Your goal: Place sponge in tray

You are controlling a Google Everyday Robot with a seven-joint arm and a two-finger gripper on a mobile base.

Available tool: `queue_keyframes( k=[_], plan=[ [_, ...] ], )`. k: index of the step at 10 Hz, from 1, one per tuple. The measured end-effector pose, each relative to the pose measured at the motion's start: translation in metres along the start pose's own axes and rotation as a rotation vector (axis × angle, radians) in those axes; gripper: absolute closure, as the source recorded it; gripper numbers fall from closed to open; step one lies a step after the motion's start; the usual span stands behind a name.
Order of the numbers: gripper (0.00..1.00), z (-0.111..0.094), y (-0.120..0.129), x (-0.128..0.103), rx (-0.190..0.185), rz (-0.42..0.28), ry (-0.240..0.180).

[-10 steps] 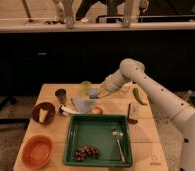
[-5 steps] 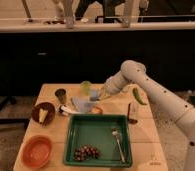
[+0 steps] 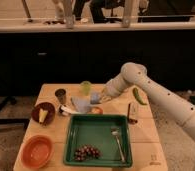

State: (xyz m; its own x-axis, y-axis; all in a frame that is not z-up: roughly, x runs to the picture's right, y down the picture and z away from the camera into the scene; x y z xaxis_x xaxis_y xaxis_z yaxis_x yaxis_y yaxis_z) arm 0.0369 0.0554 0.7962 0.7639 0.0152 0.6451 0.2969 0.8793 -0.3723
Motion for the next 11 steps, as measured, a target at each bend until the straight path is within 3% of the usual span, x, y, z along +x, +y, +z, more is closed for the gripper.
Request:
queue_keyframes(
  k=[4, 6, 9, 11],
  plan=[
    [1.0, -0.014, 0.028, 0.0, 0.04, -0.008, 0.024],
    [1.0, -0.019, 0.047, 0.001, 0.067, -0.014, 0.058],
    [1.0, -0.015, 0.064, -0.002, 0.058, -0.025, 0.067],
    [1.0, -0.003, 0.075, -0.002, 0.026, -0.026, 0.064]
  ],
)
